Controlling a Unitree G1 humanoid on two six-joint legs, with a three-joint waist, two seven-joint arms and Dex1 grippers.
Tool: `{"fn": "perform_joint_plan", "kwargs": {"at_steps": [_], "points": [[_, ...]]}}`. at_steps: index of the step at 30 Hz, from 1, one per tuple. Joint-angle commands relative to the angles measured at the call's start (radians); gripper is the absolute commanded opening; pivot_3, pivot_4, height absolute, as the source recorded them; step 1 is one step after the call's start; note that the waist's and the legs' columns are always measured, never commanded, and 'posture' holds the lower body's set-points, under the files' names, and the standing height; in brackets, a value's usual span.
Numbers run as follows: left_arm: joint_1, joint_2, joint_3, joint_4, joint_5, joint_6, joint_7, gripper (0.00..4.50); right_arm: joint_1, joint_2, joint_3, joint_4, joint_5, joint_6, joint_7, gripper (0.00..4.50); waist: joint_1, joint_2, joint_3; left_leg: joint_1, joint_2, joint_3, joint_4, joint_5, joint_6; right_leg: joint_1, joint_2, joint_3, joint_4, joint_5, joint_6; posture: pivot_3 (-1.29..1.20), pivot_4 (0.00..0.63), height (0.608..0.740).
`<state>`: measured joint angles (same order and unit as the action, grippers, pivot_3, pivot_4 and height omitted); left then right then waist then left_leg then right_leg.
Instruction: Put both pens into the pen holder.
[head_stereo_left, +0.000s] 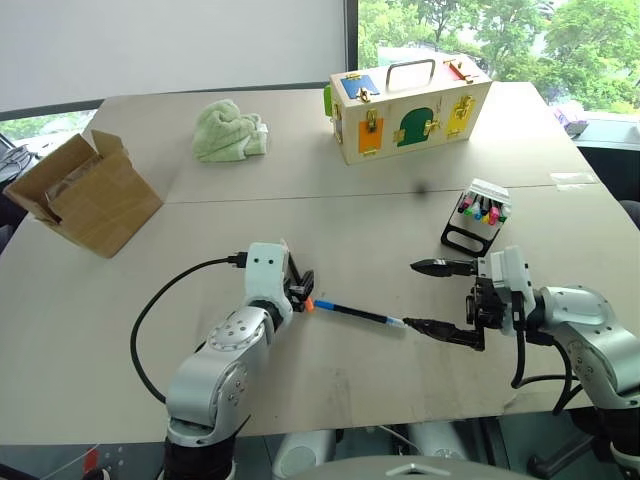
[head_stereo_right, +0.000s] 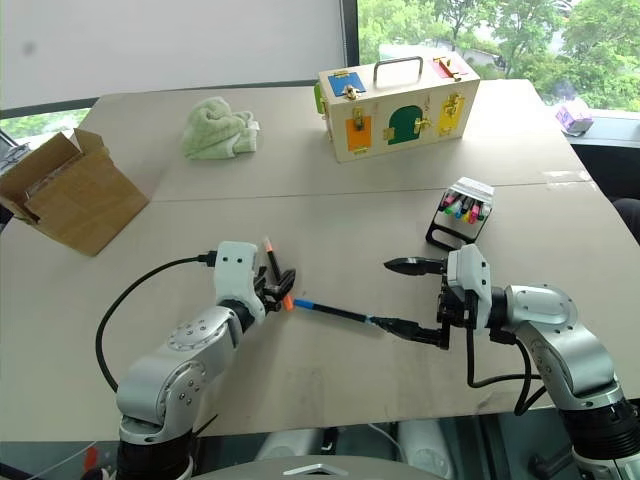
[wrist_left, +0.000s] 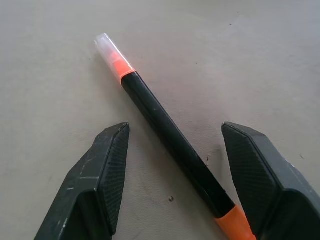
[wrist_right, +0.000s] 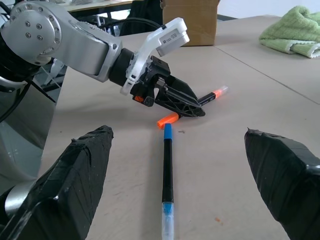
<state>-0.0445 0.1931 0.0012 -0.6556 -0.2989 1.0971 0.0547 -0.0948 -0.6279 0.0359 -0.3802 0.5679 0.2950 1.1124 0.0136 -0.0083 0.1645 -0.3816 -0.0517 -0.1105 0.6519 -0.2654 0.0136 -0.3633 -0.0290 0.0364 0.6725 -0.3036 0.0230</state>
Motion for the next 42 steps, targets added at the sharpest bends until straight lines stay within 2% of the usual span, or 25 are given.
{"fn": "perform_joint_plan", "kwargs": {"at_steps": [1,4,8,9,14,17,19,22,26,32,37,38,39,40,42], "points": [[0.027,0.007,0.002,0.029,0.016,0.117,0.009,3.00,-0.006,-0.007,-0.011,-0.029,0.013,-0.006,0.002,4.48,-0.001,0.001,0.000,0.000,0.000,0.000,0.000,0.000,0.000,0.000,0.000,0.000,0.000,0.000,0.000,0.00,0.150,0.740],[0.043,0.024,0.023,0.015,0.034,0.174,0.016,2.13,-0.009,-0.005,-0.014,-0.030,0.017,-0.001,-0.001,4.50,-0.005,0.002,-0.002,0.001,0.000,0.001,-0.001,0.000,0.000,0.000,0.000,0.001,0.000,0.000,0.000,0.00,0.150,0.740],[0.073,0.076,-0.024,-0.001,0.100,0.169,0.042,0.36,-0.018,-0.011,0.011,-0.016,-0.022,-0.023,0.009,4.50,-0.007,0.003,-0.003,0.002,0.000,0.002,-0.001,0.000,0.000,0.000,0.000,0.002,0.000,0.000,0.000,0.00,0.150,0.740],[0.079,0.087,-0.039,0.001,0.124,0.161,0.058,0.03,-0.021,-0.018,0.026,-0.011,-0.045,-0.042,0.025,4.50,-0.009,0.003,-0.003,0.002,0.000,0.002,-0.001,0.000,0.000,0.000,0.000,0.003,0.000,0.000,0.000,0.00,0.150,0.740],[0.098,0.062,-0.008,0.022,0.167,0.111,0.081,0.03,-0.056,-0.005,0.050,-0.003,-0.056,-0.025,0.007,4.50,-0.026,0.005,-0.007,0.003,0.001,0.003,-0.001,0.000,0.000,0.001,0.000,0.003,0.001,0.000,0.000,0.00,0.150,0.740],[0.114,-0.004,0.075,0.025,0.098,-0.100,0.003,0.03,-0.120,0.050,0.065,0.008,-0.073,0.056,-0.114,4.50,-0.034,0.006,-0.007,0.005,0.001,0.005,-0.002,-0.002,0.003,0.001,0.001,0.005,0.004,0.000,0.000,0.00,0.150,0.740],[0.112,-0.056,0.129,0.027,-0.022,-0.205,-0.119,0.03,-0.164,0.115,0.060,-0.004,-0.010,0.181,-0.222,4.50,-0.030,0.006,-0.007,0.005,0.002,0.004,-0.002,-0.001,0.002,0.001,0.002,0.004,0.006,0.000,0.000,0.00,0.150,0.740],[0.150,-0.018,0.101,-0.019,-0.124,-0.373,-0.351,0.03,-0.248,0.190,0.048,-0.035,0.096,0.469,-0.404,4.50,-0.021,0.004,-0.006,0.002,0.002,0.001,-0.001,0.002,-0.004,-0.002,0.002,0.002,0.006,0.000,-0.001,0.00,0.150,0.740],[0.192,0.020,0.102,-0.048,-0.253,-0.442,-0.524,0.03,-0.366,0.334,0.005,0.019,0.243,0.688,-0.556,4.50,-0.020,0.002,-0.006,-0.009,-0.001,0.001,0.000,0.003,-0.004,-0.013,-0.001,0.002,0.006,0.000,-0.001,0.00,0.150,0.740],[0.198,0.085,0.066,-0.046,-0.275,-0.534,-0.619,0.03,-0.443,0.498,-0.069,0.057,0.396,0.879,-0.748,4.50,-0.026,0.003,-0.005,-0.015,0.000,0.001,-0.001,0.003,-0.004,-0.018,0.000,0.002,0.005,0.000,-0.001,0.00,0.150,0.740],[0.199,0.105,0.034,-0.032,-0.257,-0.590,-0.635,0.03,-0.445,0.535,-0.078,0.046,0.425,0.919,-0.813,4.50,-0.028,0.003,-0.005,-0.015,0.000,0.001,-0.001,0.003,-0.004,-0.018,0.000,0.002,0.006,0.000,-0.001,0.00,0.150,0.740],[0.198,0.105,0.028,-0.026,-0.256,-0.595,-0.633,0.00,-0.444,0.534,-0.076,0.038,0.427,0.916,-0.813,3.96,-0.028,0.003,-0.005,-0.015,0.000,0.001,-0.001,0.003,-0.004,-0.018,0.000,0.002,0.006,0.000,-0.001,0.00,0.150,0.740],[0.199,0.106,0.023,-0.022,-0.256,-0.599,-0.630,0.00,-0.443,0.533,-0.075,0.031,0.431,0.916,-0.812,3.66,-0.029,0.003,-0.005,-0.015,0.000,0.001,-0.001,0.003,-0.004,-0.018,0.000,0.002,0.006,0.000,-0.001,0.00,0.150,0.740],[0.198,0.104,0.022,-0.016,-0.261,-0.598,-0.624,0.00,-0.443,0.532,-0.074,0.028,0.436,0.918,-0.813,3.11,-0.029,0.003,-0.005,-0.015,0.000,0.001,0.000,0.003,-0.004,-0.018,0.000,0.002,0.006,0.000,-0.001,0.00,0.150,0.740],[0.196,0.105,0.021,-0.007,-0.266,-0.594,-0.616,0.00,-0.442,0.529,-0.076,0.027,0.449,0.921,-0.813,2.35,-0.030,0.003,-0.005,-0.015,0.000,0.001,0.000,0.003,-0.004,-0.018,0.000,0.002,0.006,0.000,-0.001,0.00,0.150,0.740]]}}
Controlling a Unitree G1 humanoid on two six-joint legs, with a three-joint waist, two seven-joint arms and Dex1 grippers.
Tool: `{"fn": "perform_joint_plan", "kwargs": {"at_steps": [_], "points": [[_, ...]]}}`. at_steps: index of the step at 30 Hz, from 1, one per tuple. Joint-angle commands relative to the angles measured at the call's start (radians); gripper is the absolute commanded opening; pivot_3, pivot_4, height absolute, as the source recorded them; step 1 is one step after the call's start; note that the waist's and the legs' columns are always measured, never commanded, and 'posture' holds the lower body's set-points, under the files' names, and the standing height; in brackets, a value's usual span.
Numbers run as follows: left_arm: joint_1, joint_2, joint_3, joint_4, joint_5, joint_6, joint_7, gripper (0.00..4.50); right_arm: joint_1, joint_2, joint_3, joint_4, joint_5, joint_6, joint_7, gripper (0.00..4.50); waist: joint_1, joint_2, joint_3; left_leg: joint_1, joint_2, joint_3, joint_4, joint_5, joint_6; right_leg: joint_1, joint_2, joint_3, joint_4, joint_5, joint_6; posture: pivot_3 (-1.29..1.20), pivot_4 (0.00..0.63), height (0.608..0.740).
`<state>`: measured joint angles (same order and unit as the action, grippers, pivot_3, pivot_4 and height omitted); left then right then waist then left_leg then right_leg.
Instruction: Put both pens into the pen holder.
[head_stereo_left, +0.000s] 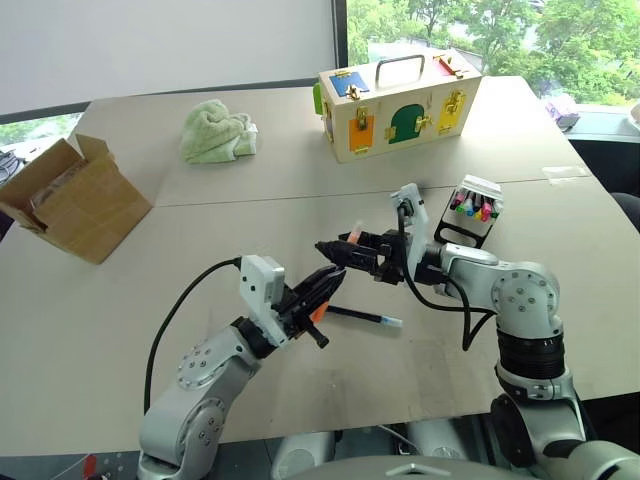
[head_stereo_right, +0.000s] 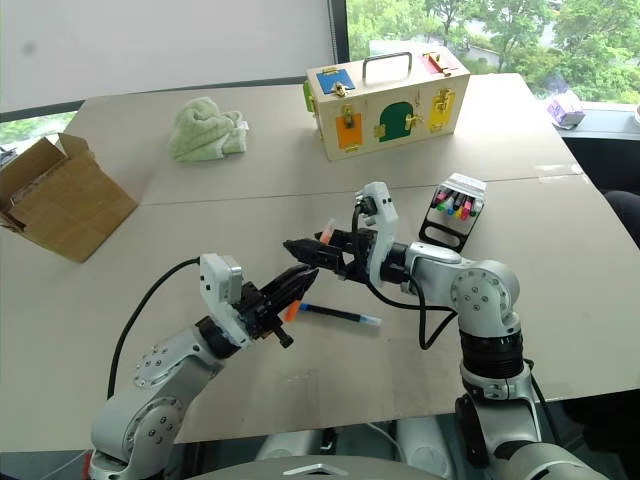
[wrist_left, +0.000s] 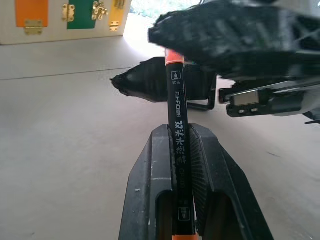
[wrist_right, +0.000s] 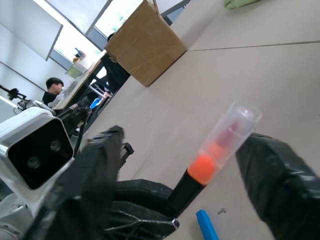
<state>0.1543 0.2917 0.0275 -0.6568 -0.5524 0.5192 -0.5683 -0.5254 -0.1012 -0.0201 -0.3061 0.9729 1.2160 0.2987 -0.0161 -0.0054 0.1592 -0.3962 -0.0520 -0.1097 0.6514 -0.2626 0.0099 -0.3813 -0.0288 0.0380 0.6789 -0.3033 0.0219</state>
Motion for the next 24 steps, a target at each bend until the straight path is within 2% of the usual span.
{"fn": "perform_joint_plan", "kwargs": {"at_steps": [1,2,4,5,7,8,10,12,14,16,18,20,22,24], "points": [[-0.005,0.010,-0.006,-0.003,-0.017,-0.014,0.004,0.00,-0.011,-0.002,-0.021,-0.049,0.051,0.000,0.004,1.93,-0.001,0.000,0.000,0.000,0.000,0.000,0.000,0.000,0.000,0.000,0.000,0.000,0.000,0.000,0.000,0.00,0.150,0.740],[-0.007,0.013,-0.006,0.001,-0.022,-0.012,0.001,0.00,-0.012,-0.005,-0.021,-0.049,0.056,-0.001,0.007,1.49,-0.001,0.000,0.000,0.000,0.000,0.000,0.000,0.000,0.000,0.000,0.000,0.000,0.000,0.000,0.000,0.00,0.150,0.740],[-0.010,0.003,0.014,0.008,-0.064,0.009,0.013,0.00,-0.014,-0.015,-0.023,-0.056,0.071,0.004,0.014,0.32,-0.002,0.000,0.000,0.000,0.000,0.000,0.000,0.000,0.000,0.000,0.000,0.000,0.000,0.000,0.000,0.00,0.150,0.740],[-0.011,0.004,0.025,0.009,-0.082,0.008,0.009,0.00,-0.016,-0.021,-0.023,-0.060,0.075,0.003,0.016,0.16,-0.002,0.000,0.000,0.000,0.000,0.000,0.000,0.000,0.000,0.000,0.000,0.000,0.000,0.000,0.000,0.00,0.150,0.740],[-0.015,0.023,0.028,0.005,-0.084,0.011,0.002,0.91,-0.014,-0.033,-0.014,-0.082,0.047,-0.058,0.044,0.12,-0.002,0.000,0.000,0.000,0.000,0.000,0.000,0.000,0.000,0.000,0.000,0.000,0.000,0.000,0.000,0.00,0.150,0.740],[-0.021,0.037,0.023,0.007,-0.057,0.009,0.014,1.03,-0.008,-0.037,-0.007,-0.100,0.014,-0.125,0.073,0.12,-0.002,0.000,0.000,0.000,0.000,0.000,0.000,0.000,0.000,0.000,0.000,0.000,0.000,0.000,0.000,0.00,0.150,0.740],[-0.037,0.085,0.011,0.008,-0.003,0.018,0.028,1.88,0.022,-0.083,0.014,-0.148,-0.092,-0.292,0.160,0.12,-0.002,0.000,0.000,0.000,0.000,0.000,0.000,0.000,0.000,0.000,0.001,0.000,0.000,0.000,0.000,0.00,0.150,0.740],[-0.044,0.129,0.030,-0.010,-0.016,0.015,0.006,2.73,0.063,-0.137,0.019,-0.180,-0.190,-0.446,0.234,0.12,0.001,0.000,0.000,0.000,0.000,-0.001,0.000,0.000,0.000,0.000,0.001,-0.001,0.000,0.000,0.000,0.00,0.150,0.740],[-0.057,0.147,0.069,-0.022,-0.061,0.022,0.005,2.73,0.083,-0.174,0.019,-0.204,-0.262,-0.557,0.267,0.12,0.000,0.000,0.000,0.000,0.000,0.000,0.000,0.000,0.000,0.001,0.001,0.000,0.000,0.000,0.000,0.00,0.150,0.740],[-0.095,0.211,0.109,-0.018,-0.101,0.067,-0.019,2.73,0.065,-0.254,0.056,-0.276,-0.371,-0.671,0.324,0.12,0.001,0.001,0.002,0.000,0.000,0.000,0.001,0.000,0.000,0.001,0.001,0.000,0.000,0.000,0.000,0.00,0.150,0.740],[-0.124,0.255,0.129,-0.011,-0.136,0.096,-0.040,2.73,0.040,-0.273,0.062,-0.294,-0.425,-0.740,0.319,0.12,-0.003,0.001,0.002,0.000,0.001,-0.001,0.001,0.000,0.000,0.000,0.001,-0.001,0.001,0.000,0.000,0.00,0.150,0.740],[-0.158,0.284,0.136,-0.005,-0.168,0.117,-0.055,2.73,0.025,-0.296,0.066,-0.276,-0.521,-0.854,0.322,0.12,-0.006,0.001,0.002,0.001,0.002,0.000,0.000,0.000,0.000,0.000,0.002,0.000,0.001,0.000,0.000,0.00,0.150,0.740],[-0.191,0.333,0.119,-0.009,-0.184,0.138,-0.101,2.73,0.057,-0.356,0.058,-0.225,-0.695,-1.054,0.327,0.12,-0.003,0.001,0.002,0.001,0.002,0.000,0.000,0.000,0.000,0.000,0.002,-0.001,0.001,0.000,0.000,0.00,0.150,0.740],[-0.205,0.363,0.111,-0.009,-0.196,0.153,-0.126,2.73,0.087,-0.375,0.043,-0.182,-0.765,-1.152,0.311,0.12,0.003,0.000,0.001,0.001,0.001,0.000,0.001,0.000,0.000,0.001,0.002,-0.001,0.000,0.000,0.000,0.00,0.150,0.740]]}}
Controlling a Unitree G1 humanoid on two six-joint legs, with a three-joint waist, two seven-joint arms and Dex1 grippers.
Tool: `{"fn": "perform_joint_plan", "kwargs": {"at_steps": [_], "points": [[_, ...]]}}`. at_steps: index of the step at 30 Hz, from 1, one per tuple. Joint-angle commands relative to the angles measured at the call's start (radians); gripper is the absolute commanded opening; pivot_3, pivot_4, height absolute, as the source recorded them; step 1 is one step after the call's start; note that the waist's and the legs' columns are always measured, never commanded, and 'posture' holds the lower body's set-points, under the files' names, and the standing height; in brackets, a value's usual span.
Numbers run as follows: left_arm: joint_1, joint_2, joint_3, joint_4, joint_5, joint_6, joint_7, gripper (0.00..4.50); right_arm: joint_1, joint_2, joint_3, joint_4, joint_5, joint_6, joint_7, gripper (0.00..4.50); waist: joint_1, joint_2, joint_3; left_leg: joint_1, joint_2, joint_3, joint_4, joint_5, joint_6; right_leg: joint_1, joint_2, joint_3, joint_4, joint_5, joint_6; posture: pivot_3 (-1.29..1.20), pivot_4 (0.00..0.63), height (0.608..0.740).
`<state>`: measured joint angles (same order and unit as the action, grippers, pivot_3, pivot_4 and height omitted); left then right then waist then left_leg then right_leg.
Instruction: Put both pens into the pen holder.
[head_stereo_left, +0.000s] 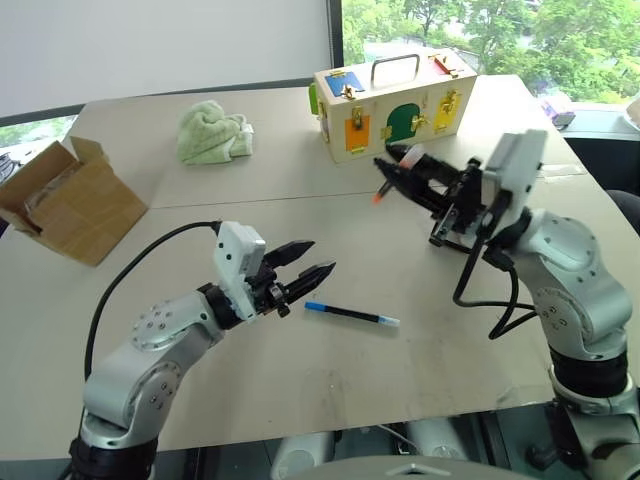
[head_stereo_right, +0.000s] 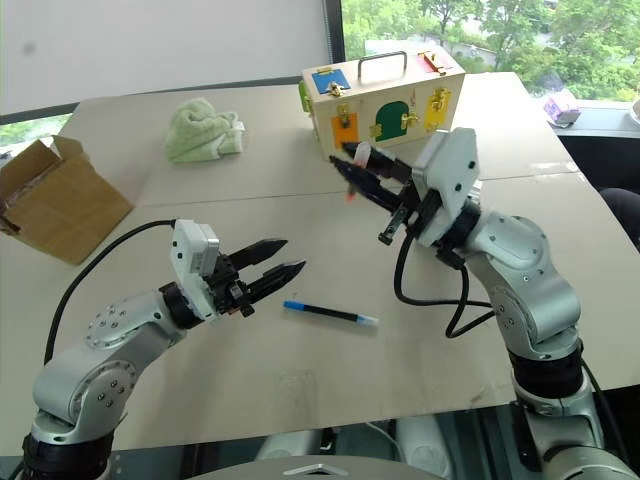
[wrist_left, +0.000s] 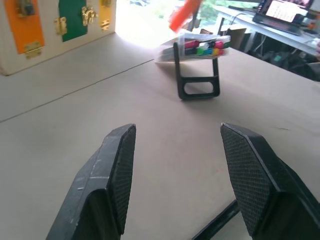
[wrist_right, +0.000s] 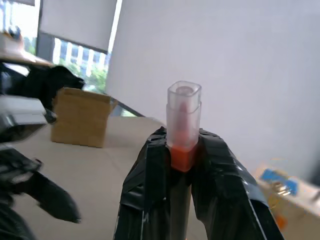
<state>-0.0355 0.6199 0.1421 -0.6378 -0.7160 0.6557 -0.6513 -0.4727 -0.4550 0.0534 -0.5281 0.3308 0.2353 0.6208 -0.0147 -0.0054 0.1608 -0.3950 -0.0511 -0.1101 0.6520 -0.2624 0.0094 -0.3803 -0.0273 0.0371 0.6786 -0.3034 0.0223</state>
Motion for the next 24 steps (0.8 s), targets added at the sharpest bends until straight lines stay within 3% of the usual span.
{"fn": "perform_joint_plan", "kwargs": {"at_steps": [1,9,24], "points": [[-0.024,0.047,-0.003,-0.022,-0.033,0.016,-0.050,2.73,0.049,-0.033,-0.035,0.067,-0.156,-0.216,-0.019,0.12,0.001,0.000,0.000,0.000,0.000,0.001,0.000,0.000,0.000,0.000,-0.001,0.001,0.000,0.000,0.000,0.00,0.150,0.740],[-0.104,0.061,0.001,0.028,-0.028,0.001,-0.071,2.73,0.174,-0.070,-0.064,0.220,-0.251,-0.469,-0.013,0.12,-0.005,-0.001,0.001,0.000,0.000,0.002,0.000,0.000,0.000,0.000,0.000,0.003,0.000,0.000,0.000,0.00,0.150,0.740],[-0.153,0.053,-0.004,0.034,-0.020,-0.013,-0.060,2.73,0.209,-0.081,-0.102,0.341,-0.354,-0.624,-0.106,0.12,0.000,-0.001,0.001,0.000,0.001,0.003,0.001,0.000,0.000,0.000,0.000,0.003,0.001,0.000,0.000,0.00,0.150,0.740]]}}
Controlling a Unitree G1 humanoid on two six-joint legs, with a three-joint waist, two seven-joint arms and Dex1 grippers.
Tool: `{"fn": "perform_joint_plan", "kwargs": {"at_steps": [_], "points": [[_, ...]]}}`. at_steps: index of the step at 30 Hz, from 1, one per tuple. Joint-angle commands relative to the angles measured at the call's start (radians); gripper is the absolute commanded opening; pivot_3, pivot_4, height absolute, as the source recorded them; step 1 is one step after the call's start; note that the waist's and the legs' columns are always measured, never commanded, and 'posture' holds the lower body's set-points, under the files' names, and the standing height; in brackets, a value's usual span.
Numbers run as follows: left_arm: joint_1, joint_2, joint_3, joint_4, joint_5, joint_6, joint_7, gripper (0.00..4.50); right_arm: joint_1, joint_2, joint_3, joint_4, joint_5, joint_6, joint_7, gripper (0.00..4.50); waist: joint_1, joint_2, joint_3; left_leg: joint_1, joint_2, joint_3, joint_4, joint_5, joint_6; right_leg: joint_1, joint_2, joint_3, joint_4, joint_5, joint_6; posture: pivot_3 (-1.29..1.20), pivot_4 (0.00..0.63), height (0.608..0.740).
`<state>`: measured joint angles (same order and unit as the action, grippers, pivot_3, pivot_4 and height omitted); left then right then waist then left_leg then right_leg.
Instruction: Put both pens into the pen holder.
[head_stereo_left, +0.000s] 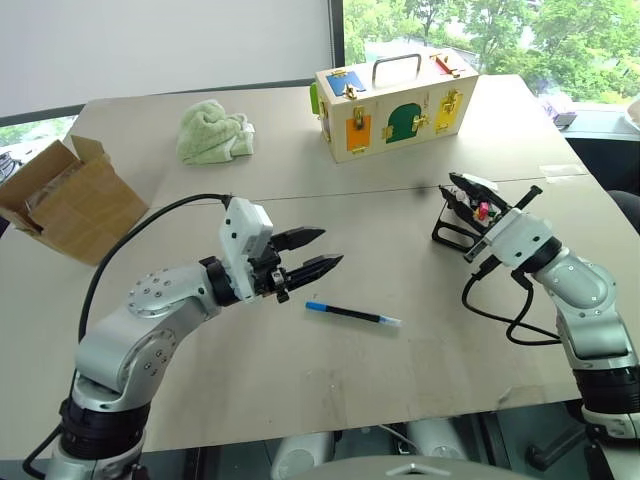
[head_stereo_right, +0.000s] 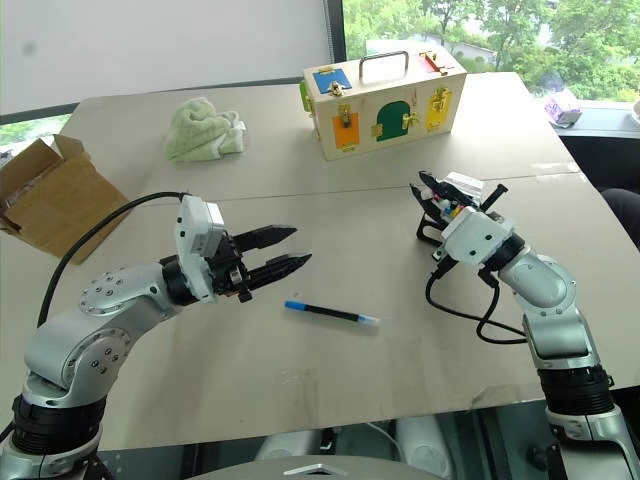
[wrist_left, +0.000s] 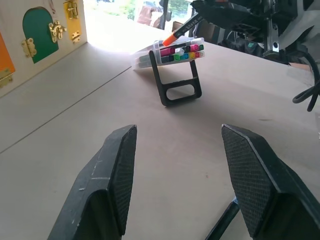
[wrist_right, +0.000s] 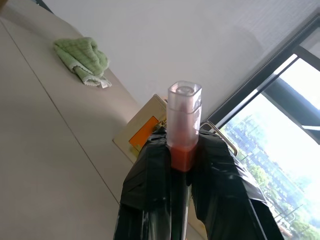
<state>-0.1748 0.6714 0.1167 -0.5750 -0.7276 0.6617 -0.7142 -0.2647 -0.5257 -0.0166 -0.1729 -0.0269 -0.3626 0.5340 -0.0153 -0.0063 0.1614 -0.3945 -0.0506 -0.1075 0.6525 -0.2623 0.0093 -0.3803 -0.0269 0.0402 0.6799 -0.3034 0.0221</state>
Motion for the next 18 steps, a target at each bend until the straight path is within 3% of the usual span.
{"fn": "perform_joint_plan", "kwargs": {"at_steps": [1,9,11,12,18], "points": [[-0.017,0.002,0.021,-0.031,-0.009,-0.018,0.005,2.73,0.008,-0.012,-0.034,-0.012,-0.001,-0.029,-0.022,0.12,0.000,0.000,0.000,0.000,0.000,0.000,0.000,0.000,0.000,0.000,0.000,0.000,0.000,0.000,0.000,0.00,0.150,0.740],[-0.037,0.004,0.022,-0.035,-0.014,-0.010,0.020,2.73,-0.034,0.017,-0.001,0.151,-0.056,-0.093,-0.078,0.12,-0.002,0.000,0.000,0.000,0.000,0.000,0.001,0.000,0.000,0.000,0.000,0.000,0.001,0.000,0.000,0.00,0.150,0.740],[-0.035,0.014,0.027,-0.034,-0.014,-0.009,0.014,2.76,-0.062,0.021,0.006,0.212,-0.074,-0.122,-0.091,1.12,-0.002,0.000,0.000,0.001,0.000,0.000,0.001,0.000,0.000,0.000,0.000,0.000,0.001,0.000,0.000,0.00,0.150,0.740],[-0.034,0.019,0.028,-0.032,-0.012,-0.009,0.010,2.76,-0.074,0.021,0.006,0.235,-0.082,-0.138,-0.098,1.33,-0.001,0.000,0.000,0.001,0.000,0.000,0.001,0.000,0.000,0.000,0.000,0.000,0.001,0.000,0.000,0.00,0.150,0.740],[-0.022,0.030,0.037,-0.033,-0.018,-0.009,0.004,2.76,-0.096,0.021,-0.006,0.280,-0.062,-0.196,-0.107,4.33,-0.001,0.000,0.000,0.001,0.000,0.001,0.001,0.000,0.000,0.000,0.000,0.001,0.001,0.000,0.000,0.00,0.150,0.740]]}}
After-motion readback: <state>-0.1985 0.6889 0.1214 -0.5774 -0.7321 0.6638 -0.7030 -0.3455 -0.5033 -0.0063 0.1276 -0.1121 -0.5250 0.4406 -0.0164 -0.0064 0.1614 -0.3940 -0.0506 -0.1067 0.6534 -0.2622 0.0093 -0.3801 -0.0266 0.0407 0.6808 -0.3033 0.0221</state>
